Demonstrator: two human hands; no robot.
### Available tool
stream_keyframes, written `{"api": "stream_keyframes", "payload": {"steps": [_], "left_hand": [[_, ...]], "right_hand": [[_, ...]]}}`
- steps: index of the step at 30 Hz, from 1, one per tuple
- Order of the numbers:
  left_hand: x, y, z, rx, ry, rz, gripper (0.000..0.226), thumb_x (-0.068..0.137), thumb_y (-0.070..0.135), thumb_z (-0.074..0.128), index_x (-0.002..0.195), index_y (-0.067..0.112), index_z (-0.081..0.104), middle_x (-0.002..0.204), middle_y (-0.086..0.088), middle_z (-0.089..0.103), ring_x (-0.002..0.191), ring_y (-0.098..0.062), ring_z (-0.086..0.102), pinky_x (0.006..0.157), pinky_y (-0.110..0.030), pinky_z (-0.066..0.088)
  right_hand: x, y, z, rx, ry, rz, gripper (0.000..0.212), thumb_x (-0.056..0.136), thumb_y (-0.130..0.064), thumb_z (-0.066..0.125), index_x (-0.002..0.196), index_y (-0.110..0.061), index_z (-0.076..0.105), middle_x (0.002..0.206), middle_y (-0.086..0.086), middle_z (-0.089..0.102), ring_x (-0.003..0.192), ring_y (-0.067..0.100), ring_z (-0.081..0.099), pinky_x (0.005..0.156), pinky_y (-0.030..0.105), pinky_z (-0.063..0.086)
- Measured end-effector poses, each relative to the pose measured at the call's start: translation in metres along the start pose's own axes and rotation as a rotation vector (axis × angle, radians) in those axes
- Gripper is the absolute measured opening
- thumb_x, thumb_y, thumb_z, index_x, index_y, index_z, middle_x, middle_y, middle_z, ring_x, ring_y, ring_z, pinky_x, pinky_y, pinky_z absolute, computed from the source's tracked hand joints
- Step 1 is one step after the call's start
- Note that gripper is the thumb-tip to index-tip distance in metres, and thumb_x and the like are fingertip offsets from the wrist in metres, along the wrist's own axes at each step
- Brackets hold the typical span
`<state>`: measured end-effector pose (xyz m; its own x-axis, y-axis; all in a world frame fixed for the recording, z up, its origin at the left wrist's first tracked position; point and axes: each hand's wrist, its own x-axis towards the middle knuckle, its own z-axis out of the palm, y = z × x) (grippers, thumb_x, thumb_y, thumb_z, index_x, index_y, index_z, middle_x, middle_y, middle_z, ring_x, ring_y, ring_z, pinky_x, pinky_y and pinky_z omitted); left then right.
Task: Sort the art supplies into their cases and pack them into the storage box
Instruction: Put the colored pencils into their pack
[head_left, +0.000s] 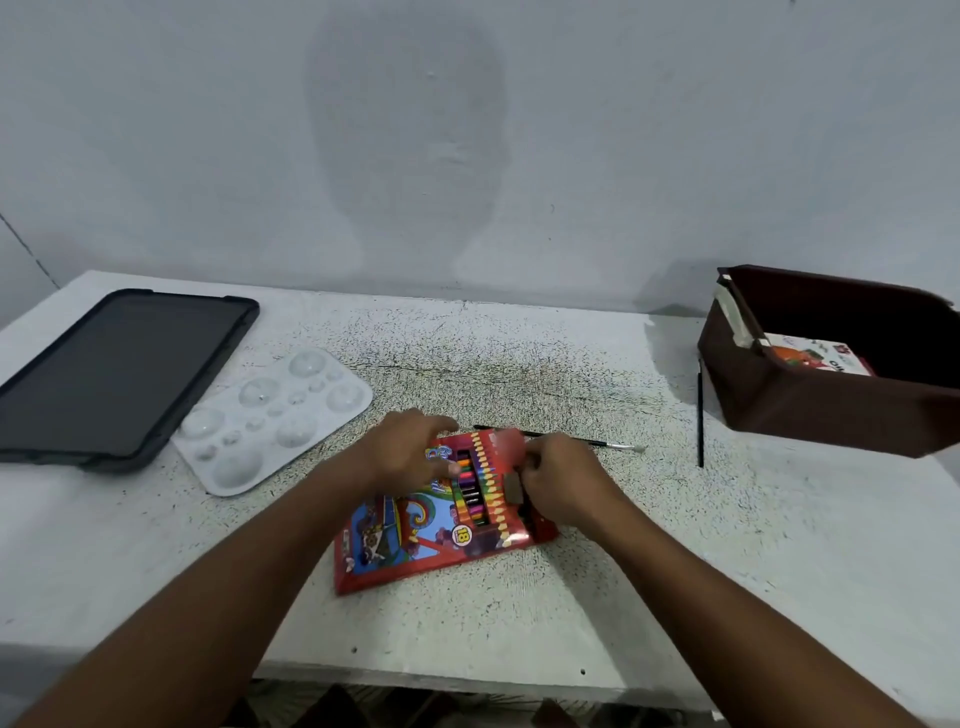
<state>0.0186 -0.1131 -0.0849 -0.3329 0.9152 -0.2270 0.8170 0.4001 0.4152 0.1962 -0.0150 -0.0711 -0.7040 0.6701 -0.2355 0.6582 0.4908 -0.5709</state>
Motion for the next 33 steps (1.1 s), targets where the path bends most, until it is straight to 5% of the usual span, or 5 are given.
{"api": "stream_keyframes", "payload": {"steps": [8,20,25,29,33], "left_hand": [[0.005,0.001,-0.006,-0.077,-0.07,-0.05,0.064,0.08,0.025,0.076,0.138,0.019,0.05,0.129,-0.007,0.062,0.115,-0.023,0.059,0.097,-0.029,0.044],[-0.001,-0.005,-0.012,-0.436,-0.088,-0.128,0.036,0.074,0.01,0.081,0.102,0.017,0.06,0.1,-0.002,0.071,0.084,-0.02,0.07,0.071,-0.03,0.056],[-0.011,-0.007,-0.023,-0.791,-0.044,-0.161,0.033,0.075,-0.004,0.076,0.1,0.006,0.058,0.093,-0.015,0.073,0.077,-0.03,0.072,0.068,-0.038,0.059],[-0.019,0.0,-0.027,-1.168,0.118,-0.153,0.03,0.079,-0.006,0.071,0.1,0.006,0.053,0.093,-0.018,0.071,0.075,-0.033,0.071,0.061,-0.04,0.058],[-0.027,0.022,-0.014,-1.328,0.241,-0.083,0.033,0.081,-0.003,0.069,0.107,0.011,0.053,0.098,-0.013,0.071,0.079,-0.029,0.073,0.063,-0.04,0.058]], "right_hand": [[0.006,-0.016,0.002,0.044,-0.072,0.059,0.015,0.083,-0.011,0.062,0.096,-0.014,0.069,0.097,0.003,0.07,0.09,0.019,0.064,0.084,0.038,0.054],[0.007,-0.018,-0.014,0.144,-0.029,0.049,0.037,0.09,-0.01,0.056,0.125,-0.02,0.061,0.11,0.002,0.067,0.09,0.014,0.06,0.073,0.027,0.048],[-0.002,0.009,-0.034,0.435,0.219,0.006,0.058,0.088,-0.053,0.056,0.136,-0.023,0.045,0.124,0.002,0.057,0.097,0.012,0.057,0.078,0.034,0.05],[-0.016,0.03,-0.029,0.714,0.106,-0.01,0.102,0.062,-0.072,0.069,0.145,-0.027,0.03,0.136,0.002,0.048,0.113,0.021,0.058,0.088,0.042,0.053],[-0.02,0.024,-0.016,0.999,-0.054,-0.104,0.077,0.07,-0.039,0.079,0.135,-0.017,0.043,0.117,0.007,0.067,0.102,0.025,0.068,0.084,0.039,0.056]]}}
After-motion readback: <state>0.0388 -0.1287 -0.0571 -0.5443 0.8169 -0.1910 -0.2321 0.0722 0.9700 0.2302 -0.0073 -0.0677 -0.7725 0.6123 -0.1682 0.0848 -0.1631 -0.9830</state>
